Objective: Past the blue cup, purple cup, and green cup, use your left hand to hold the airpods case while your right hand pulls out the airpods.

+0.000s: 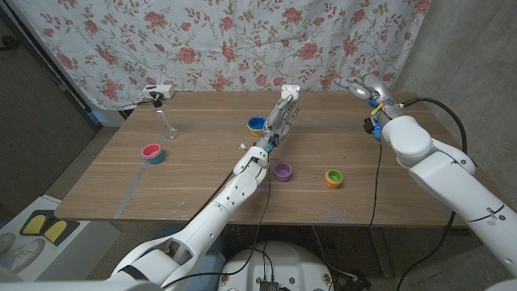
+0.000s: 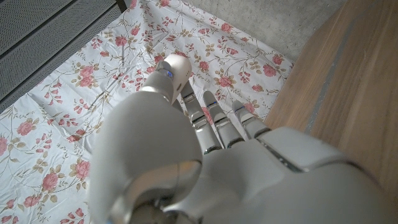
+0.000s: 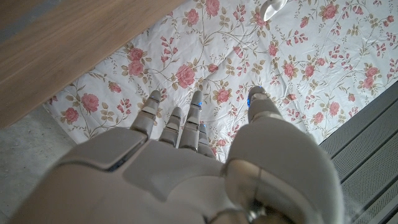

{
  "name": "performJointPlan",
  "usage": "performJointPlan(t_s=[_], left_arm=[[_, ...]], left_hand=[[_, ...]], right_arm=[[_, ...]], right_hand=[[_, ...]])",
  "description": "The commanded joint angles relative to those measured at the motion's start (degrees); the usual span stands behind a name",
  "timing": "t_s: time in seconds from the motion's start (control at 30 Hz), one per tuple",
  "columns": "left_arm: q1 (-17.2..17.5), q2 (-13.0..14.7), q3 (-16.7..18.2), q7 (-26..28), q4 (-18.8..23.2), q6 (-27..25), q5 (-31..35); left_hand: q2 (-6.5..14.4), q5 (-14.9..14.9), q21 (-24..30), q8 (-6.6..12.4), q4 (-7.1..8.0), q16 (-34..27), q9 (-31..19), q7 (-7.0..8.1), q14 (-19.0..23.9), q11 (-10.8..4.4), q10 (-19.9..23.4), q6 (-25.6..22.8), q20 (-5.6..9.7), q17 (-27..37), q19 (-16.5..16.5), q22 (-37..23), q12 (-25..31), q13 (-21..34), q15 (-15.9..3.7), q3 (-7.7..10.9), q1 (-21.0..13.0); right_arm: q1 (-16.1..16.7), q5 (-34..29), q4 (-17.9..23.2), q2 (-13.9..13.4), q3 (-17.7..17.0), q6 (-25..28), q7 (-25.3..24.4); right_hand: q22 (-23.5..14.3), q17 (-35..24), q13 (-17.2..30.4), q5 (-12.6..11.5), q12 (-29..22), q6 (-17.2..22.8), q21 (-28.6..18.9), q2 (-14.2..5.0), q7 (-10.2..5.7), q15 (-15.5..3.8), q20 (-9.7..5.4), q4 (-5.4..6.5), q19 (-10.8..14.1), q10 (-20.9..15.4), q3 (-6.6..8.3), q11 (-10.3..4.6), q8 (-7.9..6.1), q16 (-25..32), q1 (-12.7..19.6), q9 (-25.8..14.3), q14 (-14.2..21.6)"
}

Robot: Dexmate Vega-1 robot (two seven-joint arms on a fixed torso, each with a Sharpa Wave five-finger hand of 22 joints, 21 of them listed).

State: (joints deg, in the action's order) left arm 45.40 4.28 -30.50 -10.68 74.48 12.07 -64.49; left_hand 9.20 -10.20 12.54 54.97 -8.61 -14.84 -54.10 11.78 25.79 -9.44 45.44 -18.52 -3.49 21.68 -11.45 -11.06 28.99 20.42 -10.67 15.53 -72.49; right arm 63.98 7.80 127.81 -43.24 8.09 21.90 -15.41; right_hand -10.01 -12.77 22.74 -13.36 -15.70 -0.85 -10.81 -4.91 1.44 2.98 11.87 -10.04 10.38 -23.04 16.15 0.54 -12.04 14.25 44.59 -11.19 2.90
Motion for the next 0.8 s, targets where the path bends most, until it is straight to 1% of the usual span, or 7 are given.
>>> performJointPlan(t_s=[0.03, 0.07, 0.3, 0.6, 0.67, 0.7, 0.8], left_arm=[[-0.8, -0.9, 0.8, -1.3, -1.8, 0.4, -1.2], [-1.2, -0.9, 0.6, -2.1, -2.4, 0.4, -1.0], [-1.1, -1.4, 0.5, -2.1, -3.0, 0.6, -0.9], [-1.8, -1.4, 0.6, -3.6, -4.0, -0.7, -1.7], [-2.1, -1.1, 0.4, -4.3, -4.4, -0.3, -0.9], [-2.2, -1.0, 0.3, -4.4, -4.4, -0.1, -0.7], [-2.2, -1.0, 0.4, -4.5, -4.5, -0.7, -1.0]], left_hand=[[0.6, -0.2, 0.3, 0.34, 0.24, 0.0, 0.0, 0.21, 1.4, -3.17, 3.0, -0.2, -0.06, 0.3, 0.1, -0.1, 2.5, 4.5, -2.14, -0.08, 0.0], [0.6, -0.2, 0.3, 0.35, 0.24, 0.0, 0.0, 0.21, 1.4, -3.17, 3.0, -0.2, -0.06, 0.4, 0.0, -0.1, 2.5, 4.5, -2.17, -0.07, 0.0], [0.6, -0.2, 0.3, 0.38, 0.27, 0.0, 0.1, 0.21, 1.5, -3.17, 2.9, -0.1, -0.05, 0.4, 0.0, -0.1, 2.5, 4.5, -2.07, -0.07, 0.0], [0.6, -0.3, 0.3, 0.48, 0.12, 0.1, 0.4, 0.2, 1.5, -3.17, 2.9, -0.2, -0.1, 0.5, 0.0, -0.1, 2.5, 4.6, -2.2, 0.04, -0.2], [0.6, -0.3, 0.3, 0.52, 0.16, 0.1, 0.4, 0.2, 1.6, -3.17, 2.9, -0.2, -0.13, 0.5, 0.0, -0.1, 2.5, 4.6, -2.09, 0.06, -0.2], [0.6, -0.3, 0.3, 0.54, 0.12, 0.1, 0.5, 0.2, 1.6, -3.16, 2.9, -0.2, -0.11, 0.5, 0.0, -0.1, 2.5, 4.6, -2.16, 0.08, -0.3], [0.6, -0.3, 0.3, 0.6, 0.11, 0.1, 0.5, 0.19, 1.6, -3.16, 2.9, -0.3, -0.17, 0.6, 0.1, -0.1, 2.6, 4.6, -2.21, 0.07, -0.3]], right_arm=[[-2.1, -2.1, 0.4, -0.7, 1.7, 0.3, 0.5], [-2.5, -2.1, 0.4, -0.9, 1.9, 0.5, 0.8], [-3.5, -3.4, 0.7, -2.1, 2.6, 0.7, 1.8], [-6.3, -5.9, 0.7, -3.5, 4.9, 1.1, 3.2], [-6.8, -8.7, 1.5, -3.8, 6.3, 2.4, 1.9], [-7.0, -9.0, 1.7, -4.0, 6.5, 2.5, 2.1], [-7.8, -9.5, 1.9, -4.2, 7.2, 3.1, 3.0]], right_hand=[[-0.1, -0.1, 0.4, -0.8, -0.6, 0.2, -0.2, 0.33, -0.38, -0.46, 0.2, -0.03, -0.5, -1.6, 0.67, -1.17, -0.11, 0.5, 1.4, -0.1, 0.8], [-0.1, -0.1, 0.5, -0.9, -0.6, 0.2, -0.3, 0.42, -0.43, -0.46, 0.2, 0.02, -0.5, -1.7, 0.72, -2.16, -0.12, 0.5, 1.5, -0.1, 0.8], [0.0, 0.0, 0.7, -1.3, -0.7, 0.4, -0.3, 0.54, -0.56, -0.54, 0.21, 0.13, -0.5, -2.2, 0.92, -2.01, -0.17, 0.5, 2.1, -0.1, 0.8], [0.0, 0.1, 0.9, -2.1, -0.2, 1.0, -0.4, 0.89, 0.37, -2.25, 0.15, 0.2, -0.2, -2.0, 1.29, -4.36, -0.33, 0.4, 3.3, 0.0, 0.4], [0.0, 0.1, 1.0, -2.2, -0.2, 0.9, -0.4, 0.87, 0.44, -2.26, 0.18, 0.22, -0.2, -2.1, 1.38, -3.69, -0.24, 0.3, 3.5, 0.0, 0.3], [0.0, 0.2, 1.0, -2.5, -0.1, 0.8, -0.4, 0.96, 0.5, -1.68, 0.17, 0.34, -0.2, -2.3, 1.46, -1.74, -0.13, 0.4, 3.8, 0.0, 0.5], [0.0, 0.3, 1.1, -2.9, -0.1, 0.5, -0.3, 1.05, 0.74, -1.33, 0.18, 0.54, -0.3, -2.6, 1.48, 0.39, 0.04, 0.5, 3.9, 0.0, 0.8]])
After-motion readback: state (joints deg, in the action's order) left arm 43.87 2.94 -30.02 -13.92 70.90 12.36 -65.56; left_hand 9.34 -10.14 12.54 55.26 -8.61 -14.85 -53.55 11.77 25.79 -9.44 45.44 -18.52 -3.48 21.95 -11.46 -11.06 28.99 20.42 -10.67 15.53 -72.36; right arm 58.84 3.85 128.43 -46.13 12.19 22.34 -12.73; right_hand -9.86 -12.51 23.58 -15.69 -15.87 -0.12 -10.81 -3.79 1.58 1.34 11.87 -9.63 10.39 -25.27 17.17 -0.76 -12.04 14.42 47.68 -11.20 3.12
